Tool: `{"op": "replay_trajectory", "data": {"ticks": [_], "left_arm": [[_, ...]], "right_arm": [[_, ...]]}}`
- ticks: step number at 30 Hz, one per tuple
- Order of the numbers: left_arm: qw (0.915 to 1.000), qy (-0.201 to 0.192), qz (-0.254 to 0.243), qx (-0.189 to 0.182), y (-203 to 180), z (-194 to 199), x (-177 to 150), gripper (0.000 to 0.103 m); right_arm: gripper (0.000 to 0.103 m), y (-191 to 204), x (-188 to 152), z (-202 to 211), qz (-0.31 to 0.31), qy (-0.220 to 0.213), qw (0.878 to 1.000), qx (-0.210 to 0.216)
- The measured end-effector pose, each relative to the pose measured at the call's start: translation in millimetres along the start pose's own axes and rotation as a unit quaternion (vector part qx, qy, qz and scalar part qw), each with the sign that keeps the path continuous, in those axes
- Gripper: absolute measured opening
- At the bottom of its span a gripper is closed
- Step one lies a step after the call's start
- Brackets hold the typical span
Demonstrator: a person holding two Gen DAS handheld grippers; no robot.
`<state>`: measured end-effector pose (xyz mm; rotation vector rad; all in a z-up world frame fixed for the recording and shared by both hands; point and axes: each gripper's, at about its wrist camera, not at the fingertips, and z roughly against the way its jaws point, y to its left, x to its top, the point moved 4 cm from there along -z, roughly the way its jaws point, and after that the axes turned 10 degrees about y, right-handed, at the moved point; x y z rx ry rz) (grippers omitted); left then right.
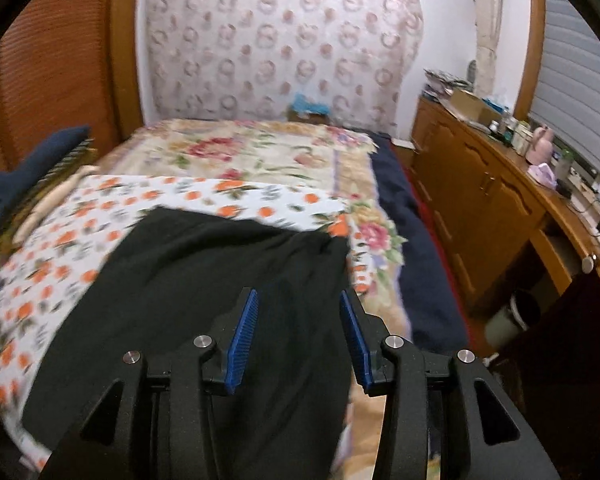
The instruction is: Fold small clothes
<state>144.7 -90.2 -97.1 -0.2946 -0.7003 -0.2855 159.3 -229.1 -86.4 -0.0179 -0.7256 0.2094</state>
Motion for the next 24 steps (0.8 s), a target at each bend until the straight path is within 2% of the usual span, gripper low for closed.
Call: {"op": "replay_trajectory", "data": {"ticks": [6,12,18,24], "left_arm": [[0.9998,0.008,-0.015,-0.002,-15,-4,-2,0.080],[0.9994,0.015,-0.030,-0.012,-31,-9,-4,0.080],[0.9989,0.022,-0.037,-0.015,-40,-12,-8,0.080],[0.9987,0.027,-0.039,-0.017,-45,-15,-10,0.080]], "right_arm": [[0.044,22,-58,25,0.013,-0.012,0.999,0.035],[0.044,21,-98,36,0.001,0.006,0.999,0.045],[0.044,24,-110,50,-0.010,0.020,0.998,0.051],[0.044,26,-103,50,-0.009,0.035,0.998,0.060]]}}
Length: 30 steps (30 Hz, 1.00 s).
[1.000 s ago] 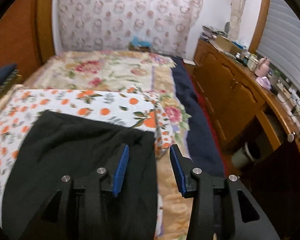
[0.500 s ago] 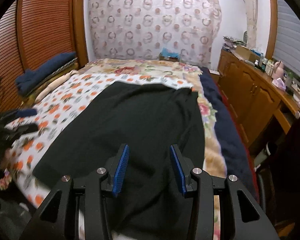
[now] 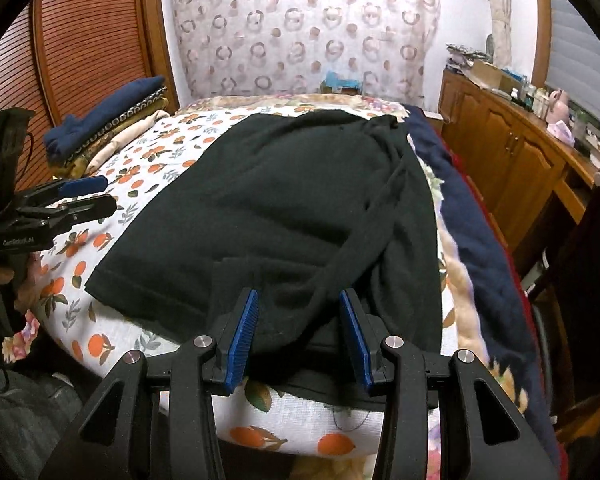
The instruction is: Fold small clothes
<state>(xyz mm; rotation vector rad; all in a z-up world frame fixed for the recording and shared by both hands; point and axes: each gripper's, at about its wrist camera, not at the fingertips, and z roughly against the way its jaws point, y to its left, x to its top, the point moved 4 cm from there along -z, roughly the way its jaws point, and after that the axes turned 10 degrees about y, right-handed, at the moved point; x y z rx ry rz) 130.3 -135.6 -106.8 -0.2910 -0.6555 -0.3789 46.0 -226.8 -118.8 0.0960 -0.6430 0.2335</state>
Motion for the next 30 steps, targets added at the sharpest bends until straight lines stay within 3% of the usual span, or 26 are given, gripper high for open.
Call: {"op": "replay_trajectory", "data": {"ticks": [4,6,8,11,15,20,30], "left_arm": [[1.0000,0.000,-0.001,0.000,-1,0,0,0.080],[1.0000,0.001,0.001,0.000,-2,-1,-1,0.080],[1.0000,0.002,0.000,-0.001,-2,-1,-1,0.080],[1.0000,0.003,0.000,-0.001,-4,0,-2,0.080],[1.0000,0.003,0.000,-0.001,-4,0,-3,0.080],[1.0000,0.005,-0.003,-0.004,-7,-1,-4,0.080],[0.9995,0.024,-0.014,-0.013,-13,-8,-10,0.080]], "right_arm": [[0.042,-3,-1,-2,-0.009,0.005,1.000,0.003],[0.033,0,-2,-4,-0.009,0.005,1.000,0.010],[0.009,1,-1,-3,-0.003,0.003,1.000,0.016],[0.004,7,-5,3,0.005,-0.010,1.000,0.017],[0.003,-2,-5,23,0.001,-0.034,0.999,0.016],[0.002,-29,-15,45,-0.017,-0.048,0.999,-0.017],[0.002,-49,-44,25,-0.048,0.001,0.997,-0.056]]}}
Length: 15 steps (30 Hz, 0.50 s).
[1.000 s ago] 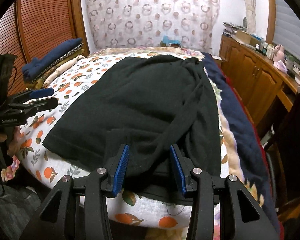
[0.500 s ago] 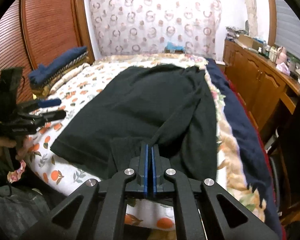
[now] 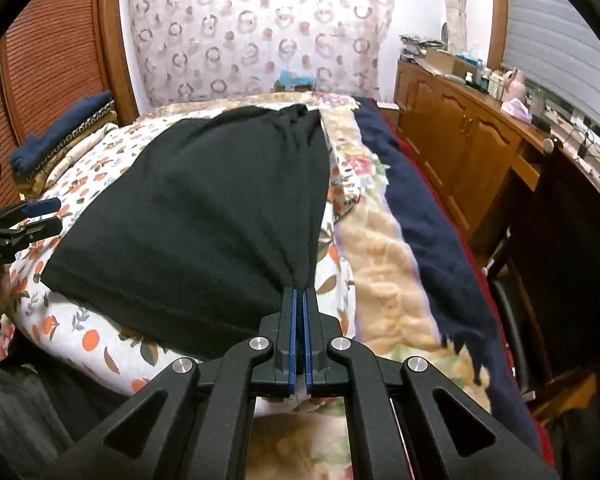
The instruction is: Fold small clothes
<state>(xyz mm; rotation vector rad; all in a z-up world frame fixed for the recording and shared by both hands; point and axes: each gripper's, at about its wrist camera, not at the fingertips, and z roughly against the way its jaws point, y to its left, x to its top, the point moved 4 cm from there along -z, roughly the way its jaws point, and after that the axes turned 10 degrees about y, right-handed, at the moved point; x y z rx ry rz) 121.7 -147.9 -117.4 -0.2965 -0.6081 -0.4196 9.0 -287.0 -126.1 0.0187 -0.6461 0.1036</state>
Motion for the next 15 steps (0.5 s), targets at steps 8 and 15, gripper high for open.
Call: {"op": "replay_trajectory", "data": {"ticks": [8,15], "left_arm": [[0.9995,0.019,-0.013,-0.019,-8,-3,-8,0.080],[0.9973,0.040,-0.034,-0.051,-18,-7,-15,0.062]], "right_arm": [[0.044,-5,7,9,-0.014,-0.016,1.000,0.019],[0.049,-3,3,-11,-0.018,0.005,0.999,0.041]]}}
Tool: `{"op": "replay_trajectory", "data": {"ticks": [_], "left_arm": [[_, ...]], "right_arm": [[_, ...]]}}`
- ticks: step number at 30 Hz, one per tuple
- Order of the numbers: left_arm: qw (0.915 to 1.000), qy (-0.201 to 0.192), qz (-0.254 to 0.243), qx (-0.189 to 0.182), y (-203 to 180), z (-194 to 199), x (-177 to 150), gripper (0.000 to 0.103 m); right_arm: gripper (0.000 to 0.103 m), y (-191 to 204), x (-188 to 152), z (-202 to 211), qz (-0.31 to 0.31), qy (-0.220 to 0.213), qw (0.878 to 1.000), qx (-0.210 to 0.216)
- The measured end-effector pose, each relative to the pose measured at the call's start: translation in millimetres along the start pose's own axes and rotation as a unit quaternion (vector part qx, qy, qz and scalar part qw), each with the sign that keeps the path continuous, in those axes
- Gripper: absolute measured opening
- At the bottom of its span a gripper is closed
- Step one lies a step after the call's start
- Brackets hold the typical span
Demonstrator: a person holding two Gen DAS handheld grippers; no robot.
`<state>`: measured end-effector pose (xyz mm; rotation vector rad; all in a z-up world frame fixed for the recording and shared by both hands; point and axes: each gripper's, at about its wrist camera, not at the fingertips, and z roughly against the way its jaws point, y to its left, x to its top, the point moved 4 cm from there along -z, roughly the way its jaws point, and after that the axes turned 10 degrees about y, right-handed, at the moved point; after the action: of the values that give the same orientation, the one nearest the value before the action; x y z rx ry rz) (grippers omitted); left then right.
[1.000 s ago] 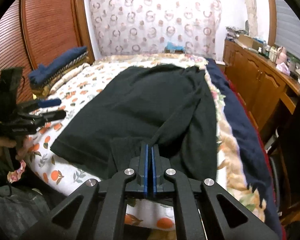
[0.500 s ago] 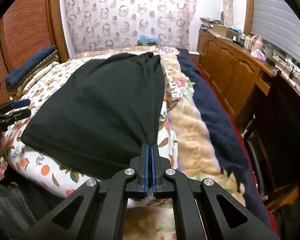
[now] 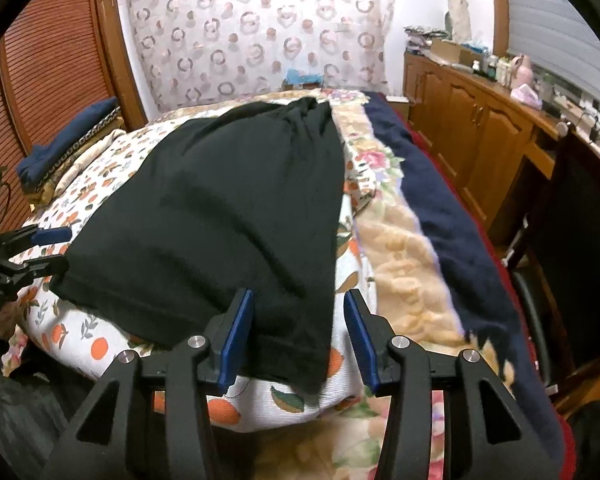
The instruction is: Fold small clothes
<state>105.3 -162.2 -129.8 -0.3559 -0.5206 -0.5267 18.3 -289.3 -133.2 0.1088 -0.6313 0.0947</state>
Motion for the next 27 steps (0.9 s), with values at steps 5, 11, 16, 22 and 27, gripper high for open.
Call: {"op": "replay_trajectory", "data": {"ticks": [5,11,16,22,27], "left_arm": [[0.9998,0.009,-0.009,-0.011,-6,-4,-3,0.050],[0.9997,0.019,-0.010,-0.012,-7,-7,-5,0.049],[0.9997,0.014,-0.019,-0.011,-9,-7,-7,0.049],[0.9991,0.016,-0.033,-0.022,-13,-7,-7,0.018],[0.9987,-0.022,-0.019,-0.043,-13,12,6,0.008]], "right_arm": [[0.049,-3,0,-9,-0.017,0.025,0.999,0.012],[0.049,6,1,-9,0.001,0.031,0.999,0.022],[0.026,17,2,-7,0.032,0.042,0.999,0.012],[0.014,17,3,-5,0.048,0.038,0.998,0.014],[0.011,15,12,13,0.031,-0.012,0.999,0.032]]}}
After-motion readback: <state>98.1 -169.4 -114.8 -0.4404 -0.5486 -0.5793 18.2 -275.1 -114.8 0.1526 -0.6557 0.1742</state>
